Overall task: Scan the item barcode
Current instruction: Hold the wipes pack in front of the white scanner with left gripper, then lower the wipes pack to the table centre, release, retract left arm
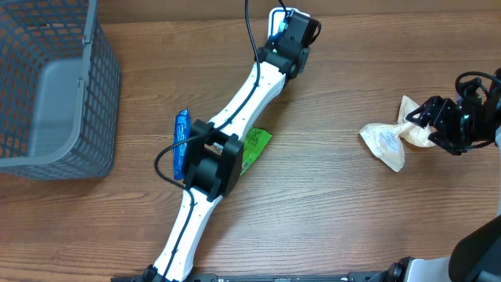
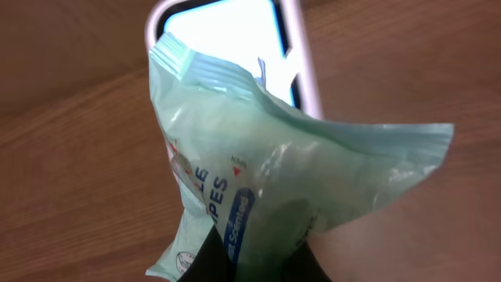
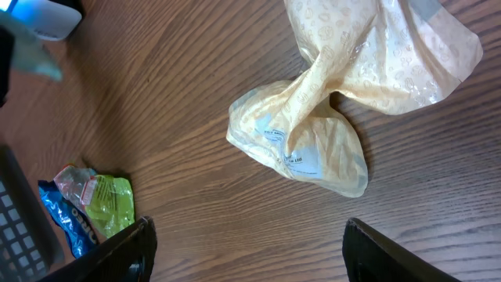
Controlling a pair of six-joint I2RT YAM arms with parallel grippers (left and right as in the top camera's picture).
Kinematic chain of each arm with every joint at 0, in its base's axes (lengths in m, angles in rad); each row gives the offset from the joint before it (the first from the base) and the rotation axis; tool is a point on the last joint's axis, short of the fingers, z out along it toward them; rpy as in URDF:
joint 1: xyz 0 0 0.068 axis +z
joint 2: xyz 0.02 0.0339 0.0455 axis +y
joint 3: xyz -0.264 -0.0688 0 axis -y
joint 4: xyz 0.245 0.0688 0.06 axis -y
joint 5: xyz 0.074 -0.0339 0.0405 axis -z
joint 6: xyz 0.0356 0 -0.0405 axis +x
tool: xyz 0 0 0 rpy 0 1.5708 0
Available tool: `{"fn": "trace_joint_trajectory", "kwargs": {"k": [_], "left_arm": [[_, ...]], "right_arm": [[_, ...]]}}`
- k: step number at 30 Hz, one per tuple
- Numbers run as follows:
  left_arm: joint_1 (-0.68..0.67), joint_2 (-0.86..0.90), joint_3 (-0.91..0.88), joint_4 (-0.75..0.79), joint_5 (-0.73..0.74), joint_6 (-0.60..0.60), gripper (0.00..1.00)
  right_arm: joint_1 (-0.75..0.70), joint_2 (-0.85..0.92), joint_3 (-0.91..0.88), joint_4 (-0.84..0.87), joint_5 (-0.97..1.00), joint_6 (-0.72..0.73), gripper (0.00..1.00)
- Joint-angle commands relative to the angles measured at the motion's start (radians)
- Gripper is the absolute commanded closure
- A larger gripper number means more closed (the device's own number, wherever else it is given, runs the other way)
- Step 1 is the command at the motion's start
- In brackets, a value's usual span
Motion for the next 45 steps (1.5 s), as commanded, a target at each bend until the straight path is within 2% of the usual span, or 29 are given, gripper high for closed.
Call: {"fn": "trace_joint_trajectory", "kwargs": {"k": [1, 6, 11, 15, 20, 28, 31, 33, 34, 36, 37, 40, 45], "left_arm": [[-0.006, -0.212, 0.019, -0.073, 0.176, -0.056, 0.96], [-0.008, -0.319, 0.019, -0.315, 0.336, -0.089, 0.96], [-0.03, -0.322, 0.008, -0.555, 0.398, -0.147, 0.96], [-0.068, -0.322, -0.044, -0.65, 0.422, -0.16, 0.96], [-0.124, -0.322, -0.198, -0.616, 0.423, -0.18, 0.96], [-0.166, -0.322, -0.495, -0.333, 0.505, -0.223, 0.94], [-0.166, -0.322, -0.537, -0.306, 0.506, -0.227, 0.81], [-0.166, -0.322, -0.539, -0.308, 0.504, -0.226, 0.69], [-0.165, -0.322, -0.539, -0.306, 0.501, -0.226, 0.59], [-0.162, -0.322, -0.538, -0.3, 0.501, -0.226, 0.25], [-0.16, -0.322, -0.538, -0.299, 0.502, -0.225, 0.16], [-0.146, -0.325, -0.516, -0.311, 0.502, -0.219, 0.04], [-0.069, -0.344, -0.343, -0.432, 0.501, -0.219, 0.02]], "right_arm": [[-0.005, -0.007, -0.005, 0.005, 0.0, -0.023, 0.24], [-0.004, -0.007, -0.005, 0.005, -0.002, -0.023, 0.23], [-0.004, -0.007, -0.005, 0.004, -0.033, -0.023, 0.23], [-0.004, -0.007, -0.005, 0.004, -0.039, -0.022, 0.23], [-0.004, -0.007, -0.005, 0.004, -0.039, -0.022, 0.23], [-0.004, -0.007, -0.005, -0.011, -0.039, -0.023, 0.23], [-0.004, -0.007, -0.005, -0.012, -0.039, -0.022, 0.23], [-0.003, -0.007, -0.005, -0.011, -0.039, -0.022, 0.23], [-0.002, -0.007, -0.005, -0.011, -0.039, -0.022, 0.23], [0.006, -0.007, -0.005, -0.01, -0.039, -0.022, 0.23], [0.011, -0.007, -0.005, -0.008, -0.039, -0.022, 0.23], [0.031, -0.007, -0.005, 0.001, -0.039, -0.022, 0.23], [0.098, -0.007, -0.005, -0.008, -0.039, -0.018, 0.28]]}}
